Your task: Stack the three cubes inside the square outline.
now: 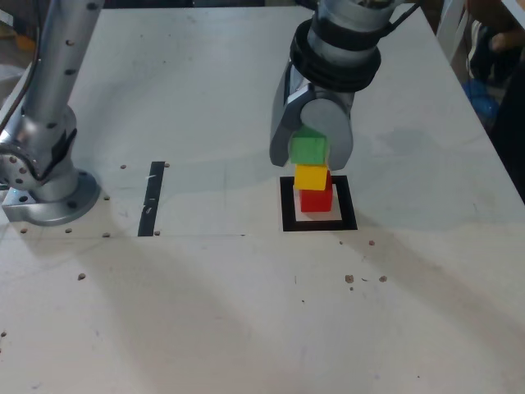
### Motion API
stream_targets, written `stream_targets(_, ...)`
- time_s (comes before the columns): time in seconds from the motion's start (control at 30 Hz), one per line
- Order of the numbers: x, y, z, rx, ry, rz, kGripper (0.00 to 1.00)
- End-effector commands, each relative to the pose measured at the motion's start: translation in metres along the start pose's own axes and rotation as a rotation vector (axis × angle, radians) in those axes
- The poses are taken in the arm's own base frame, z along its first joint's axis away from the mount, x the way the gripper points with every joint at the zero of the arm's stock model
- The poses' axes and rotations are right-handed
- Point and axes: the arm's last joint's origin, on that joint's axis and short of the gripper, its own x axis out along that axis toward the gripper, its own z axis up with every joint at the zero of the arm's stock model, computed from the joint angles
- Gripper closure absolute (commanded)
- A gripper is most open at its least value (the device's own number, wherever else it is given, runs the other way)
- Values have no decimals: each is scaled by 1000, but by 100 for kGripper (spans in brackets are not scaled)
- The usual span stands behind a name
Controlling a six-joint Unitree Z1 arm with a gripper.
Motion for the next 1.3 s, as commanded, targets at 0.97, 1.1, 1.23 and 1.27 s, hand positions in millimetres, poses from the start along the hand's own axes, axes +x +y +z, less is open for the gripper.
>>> stream_targets(0.97, -49, 9, -57, 10, -143, -17, 1)
stream_targets(1.1, -61, 17, -105, 9, -194, -20, 1)
stream_targets(1.23, -47, 23, -152, 13, -185, -6, 0)
stream_targets(1.27, -40, 24, -161, 15, -178, 1, 0)
